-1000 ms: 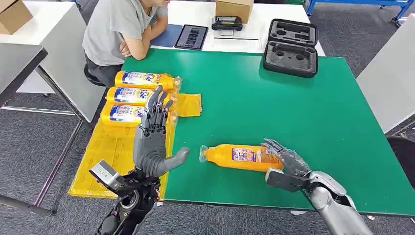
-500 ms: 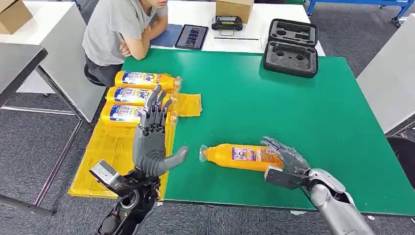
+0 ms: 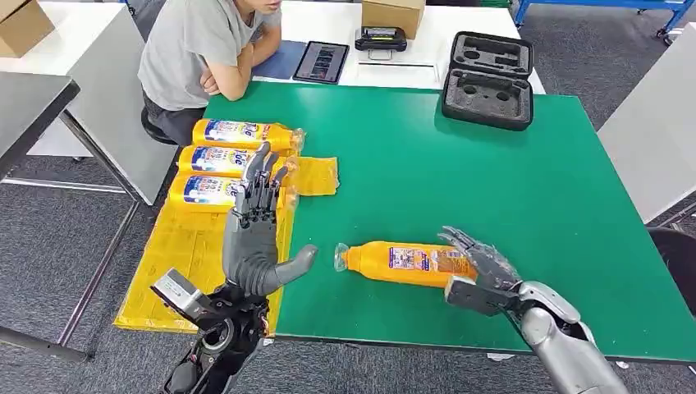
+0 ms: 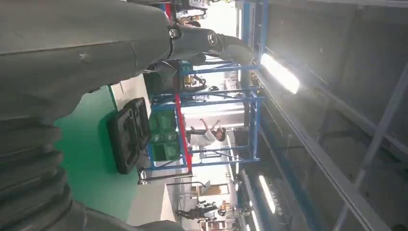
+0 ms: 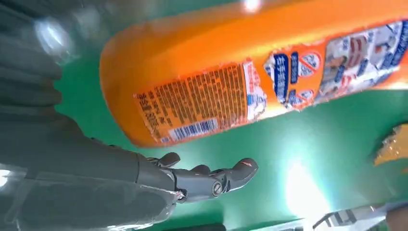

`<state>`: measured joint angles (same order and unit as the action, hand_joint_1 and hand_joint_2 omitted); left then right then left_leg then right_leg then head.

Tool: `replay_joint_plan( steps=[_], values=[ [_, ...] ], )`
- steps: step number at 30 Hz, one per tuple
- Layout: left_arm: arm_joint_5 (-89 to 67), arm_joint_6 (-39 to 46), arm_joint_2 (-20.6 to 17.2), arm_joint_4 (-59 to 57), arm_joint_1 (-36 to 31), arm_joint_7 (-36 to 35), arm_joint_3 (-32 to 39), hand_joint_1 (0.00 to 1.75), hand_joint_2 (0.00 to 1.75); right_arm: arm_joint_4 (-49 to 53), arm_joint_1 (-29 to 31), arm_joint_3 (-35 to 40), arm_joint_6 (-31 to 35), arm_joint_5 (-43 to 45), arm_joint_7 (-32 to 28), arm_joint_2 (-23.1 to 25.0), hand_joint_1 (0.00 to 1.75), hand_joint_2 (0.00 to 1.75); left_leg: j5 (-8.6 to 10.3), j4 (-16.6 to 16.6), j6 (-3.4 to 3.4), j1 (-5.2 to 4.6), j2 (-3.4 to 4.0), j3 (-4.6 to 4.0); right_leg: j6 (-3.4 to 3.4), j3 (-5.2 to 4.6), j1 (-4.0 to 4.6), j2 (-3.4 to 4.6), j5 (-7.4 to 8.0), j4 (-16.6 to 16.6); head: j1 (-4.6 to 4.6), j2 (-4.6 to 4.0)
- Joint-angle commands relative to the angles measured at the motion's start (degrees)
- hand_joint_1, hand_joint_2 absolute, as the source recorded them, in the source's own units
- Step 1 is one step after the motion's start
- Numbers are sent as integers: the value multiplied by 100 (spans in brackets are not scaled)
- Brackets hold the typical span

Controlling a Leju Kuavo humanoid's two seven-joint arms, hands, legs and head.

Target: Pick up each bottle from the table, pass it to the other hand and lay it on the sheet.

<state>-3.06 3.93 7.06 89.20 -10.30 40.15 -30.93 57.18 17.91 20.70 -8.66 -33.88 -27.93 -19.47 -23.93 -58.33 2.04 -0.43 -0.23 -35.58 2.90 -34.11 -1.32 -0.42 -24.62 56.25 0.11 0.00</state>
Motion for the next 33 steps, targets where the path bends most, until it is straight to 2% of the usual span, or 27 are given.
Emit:
replay_joint_plan(
  steps=[1, 8, 9, 10, 23, 24, 25, 33],
  values=[
    [-32, 35, -75, -246, -138, -15, -133, 0, 175, 12, 15, -106, -19, 42, 58, 103, 0, 175, -11, 2, -15, 11, 6, 25, -17, 26, 11, 7, -7, -7, 0, 0],
    [-17, 13, -68, -291, -174, -15, -165, 0, 175, -145, -79, -251, -277, 292, 135, 90, 0, 175, -4, 3, -9, 5, 1, 12, -10, 13, 5, 2, -2, -6, 0, 0],
    [-19, 1, -57, -301, -188, -15, -173, 0, 175, -152, -117, -266, -341, 323, 148, 44, 0, 175, -17, 1, -20, 16, 6, 38, -23, 40, 17, 8, -11, -10, 2, 0],
    [-17, -8, -52, -306, -195, -15, -177, 0, 175, -152, -139, -271, -377, 334, 167, 17, 0, 175, -5, 3, -10, 6, -2, 15, -11, 17, 7, -2, -5, -6, 0, 0],
    [17, 14, -10, -366, -270, -15, -218, 0, 175, -247, -108, -282, -391, 206, 297, -146, 0, 175, -4, 2, -9, 5, -2, 13, -10, 14, 5, -2, -3, -7, 2, 0],
    [15, 23, -9, -363, -278, -15, -224, 0, 175, -315, -62, -268, -430, 194, 320, -144, 0, 175, -16, 2, -21, 16, 1, 40, -24, 45, 17, 3, -10, -15, 2, 0],
    [16, 25, -8, -362, -278, -15, -227, 0, 175, -339, -41, -268, -438, 192, 323, -147, 0, 175, -5, 1, -9, 5, 2, 14, -11, 14, 5, 3, -3, -6, -2, 0],
    [8, 43, -10, -362, -283, -15, -230, 0, 175, -415, 26, -257, -443, 175, 331, -144, 0, 175, -8, 1, -11, 7, 4, 20, -13, 21, 7, 5, -4, -7, 0, 0]
  ],
)
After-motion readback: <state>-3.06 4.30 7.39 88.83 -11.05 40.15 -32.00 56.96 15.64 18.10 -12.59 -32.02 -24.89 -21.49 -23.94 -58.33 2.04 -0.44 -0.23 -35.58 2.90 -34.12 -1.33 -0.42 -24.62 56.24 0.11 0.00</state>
